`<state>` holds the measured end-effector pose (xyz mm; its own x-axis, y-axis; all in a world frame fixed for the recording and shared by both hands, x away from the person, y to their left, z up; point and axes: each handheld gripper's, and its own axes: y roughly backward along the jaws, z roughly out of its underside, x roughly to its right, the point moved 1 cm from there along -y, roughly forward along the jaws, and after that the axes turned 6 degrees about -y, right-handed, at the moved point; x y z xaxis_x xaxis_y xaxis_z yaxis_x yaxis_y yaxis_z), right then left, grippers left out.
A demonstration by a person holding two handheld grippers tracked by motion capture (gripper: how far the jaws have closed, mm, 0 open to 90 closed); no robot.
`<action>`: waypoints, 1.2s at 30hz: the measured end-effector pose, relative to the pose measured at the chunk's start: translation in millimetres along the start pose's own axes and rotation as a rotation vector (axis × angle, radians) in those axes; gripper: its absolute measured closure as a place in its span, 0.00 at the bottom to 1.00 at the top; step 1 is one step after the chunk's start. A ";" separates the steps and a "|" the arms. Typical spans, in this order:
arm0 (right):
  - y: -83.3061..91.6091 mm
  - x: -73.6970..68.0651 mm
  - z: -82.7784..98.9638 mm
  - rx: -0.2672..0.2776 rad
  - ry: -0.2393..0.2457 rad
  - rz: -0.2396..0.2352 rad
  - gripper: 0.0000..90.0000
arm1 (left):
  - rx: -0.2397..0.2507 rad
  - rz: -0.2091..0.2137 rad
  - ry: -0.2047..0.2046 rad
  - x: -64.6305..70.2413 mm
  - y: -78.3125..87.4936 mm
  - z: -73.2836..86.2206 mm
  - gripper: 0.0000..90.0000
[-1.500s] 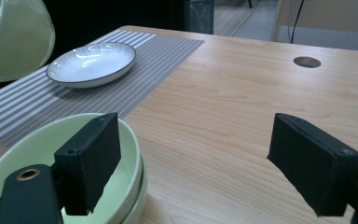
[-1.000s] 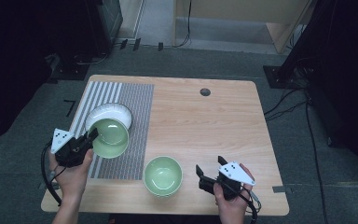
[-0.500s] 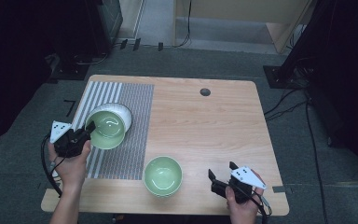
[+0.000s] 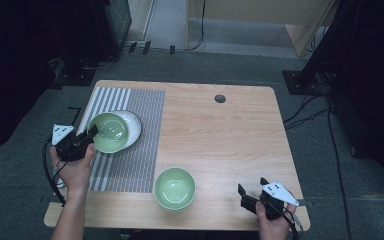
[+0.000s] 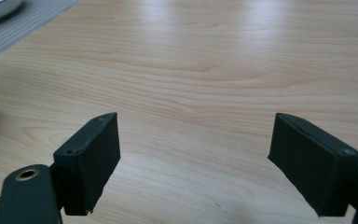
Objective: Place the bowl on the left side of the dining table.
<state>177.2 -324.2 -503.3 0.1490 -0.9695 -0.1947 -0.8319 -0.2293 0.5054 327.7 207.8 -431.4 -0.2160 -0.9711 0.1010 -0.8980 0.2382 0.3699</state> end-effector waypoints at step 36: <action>-15.0 91.0 3.3 -0.168 -0.072 0.210 0.18 | -0.030 -0.018 0.125 -27.5 -19.2 8.6 0.94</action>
<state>201.5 -408.7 -531.4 -0.0609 -0.9900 -0.1273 -0.7393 -0.0409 0.6721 347.7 229.9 -449.2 -0.1489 -0.9669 0.2075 -0.8891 0.2227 0.3999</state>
